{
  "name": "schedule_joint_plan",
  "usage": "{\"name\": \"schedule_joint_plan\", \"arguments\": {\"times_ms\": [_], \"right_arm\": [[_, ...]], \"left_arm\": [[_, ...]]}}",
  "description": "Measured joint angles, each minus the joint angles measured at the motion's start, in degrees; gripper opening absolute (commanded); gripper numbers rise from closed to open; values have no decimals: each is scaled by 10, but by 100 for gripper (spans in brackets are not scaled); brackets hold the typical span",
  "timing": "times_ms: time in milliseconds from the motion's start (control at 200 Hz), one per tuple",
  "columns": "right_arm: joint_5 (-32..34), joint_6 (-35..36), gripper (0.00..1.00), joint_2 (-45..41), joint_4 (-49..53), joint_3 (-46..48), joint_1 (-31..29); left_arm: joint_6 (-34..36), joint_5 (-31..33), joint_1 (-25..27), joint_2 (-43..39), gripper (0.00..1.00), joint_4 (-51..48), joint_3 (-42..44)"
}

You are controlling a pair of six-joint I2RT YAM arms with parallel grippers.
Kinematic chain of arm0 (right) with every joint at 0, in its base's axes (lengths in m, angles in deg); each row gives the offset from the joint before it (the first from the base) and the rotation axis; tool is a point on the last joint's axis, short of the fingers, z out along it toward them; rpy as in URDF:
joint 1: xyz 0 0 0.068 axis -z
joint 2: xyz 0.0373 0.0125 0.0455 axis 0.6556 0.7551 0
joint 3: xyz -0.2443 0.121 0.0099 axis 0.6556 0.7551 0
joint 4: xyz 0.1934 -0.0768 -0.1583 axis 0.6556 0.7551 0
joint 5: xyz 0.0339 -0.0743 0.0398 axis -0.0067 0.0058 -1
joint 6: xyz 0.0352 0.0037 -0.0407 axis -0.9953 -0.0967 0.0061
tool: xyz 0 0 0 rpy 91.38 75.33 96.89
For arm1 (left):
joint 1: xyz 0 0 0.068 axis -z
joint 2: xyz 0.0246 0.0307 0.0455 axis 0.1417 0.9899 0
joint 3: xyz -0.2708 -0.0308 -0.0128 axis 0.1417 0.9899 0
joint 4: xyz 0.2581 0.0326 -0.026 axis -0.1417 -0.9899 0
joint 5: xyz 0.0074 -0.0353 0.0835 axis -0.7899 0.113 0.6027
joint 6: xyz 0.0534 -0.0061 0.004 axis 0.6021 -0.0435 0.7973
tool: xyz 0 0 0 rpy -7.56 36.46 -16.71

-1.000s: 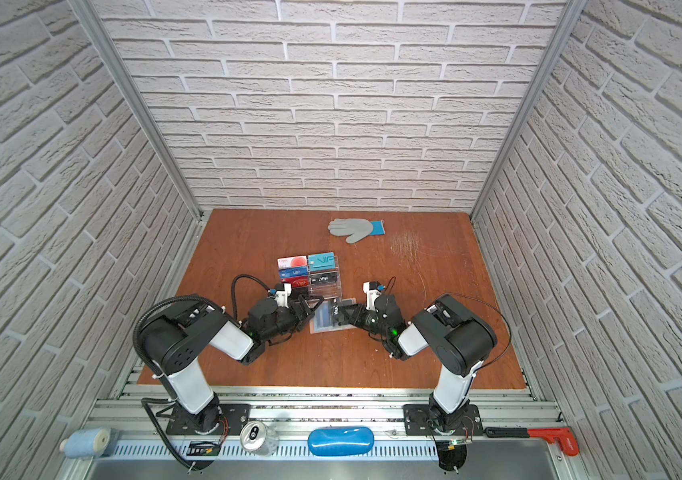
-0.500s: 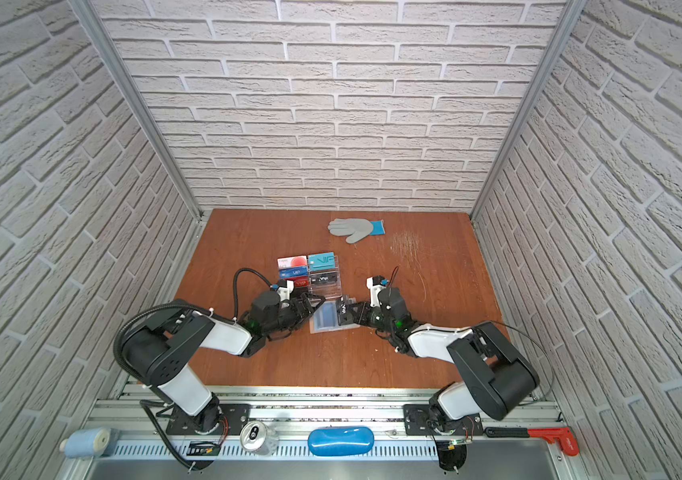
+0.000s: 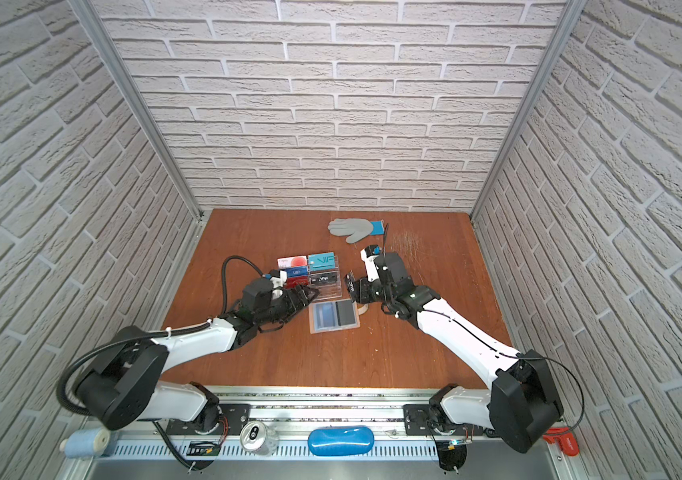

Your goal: Take the credit cards out of the card holder

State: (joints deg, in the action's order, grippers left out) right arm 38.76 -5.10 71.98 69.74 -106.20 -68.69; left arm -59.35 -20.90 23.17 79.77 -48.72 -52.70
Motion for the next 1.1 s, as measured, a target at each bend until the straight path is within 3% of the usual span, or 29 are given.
{"name": "schedule_joint_plan", "arguments": {"times_ms": [170,375,620,850,1100], "right_arm": [[-2,121,6,46,79,-105,0],[-26,285,6,132,160,-231,0],[-76,483,6,163,183,-248,0],[-123,631,6,262,216,-308,1],[-164,729,6,361,267,-400,2]], "left_arm": [[17,-5,-32,-70,98,-67,-15],[21,-31,-93,-89,98,-113,-14],[26,-64,-162,-89,98,-140,-14],[32,-78,-177,-77,98,-137,-14],[32,-86,-182,-50,98,-122,-14]]}}
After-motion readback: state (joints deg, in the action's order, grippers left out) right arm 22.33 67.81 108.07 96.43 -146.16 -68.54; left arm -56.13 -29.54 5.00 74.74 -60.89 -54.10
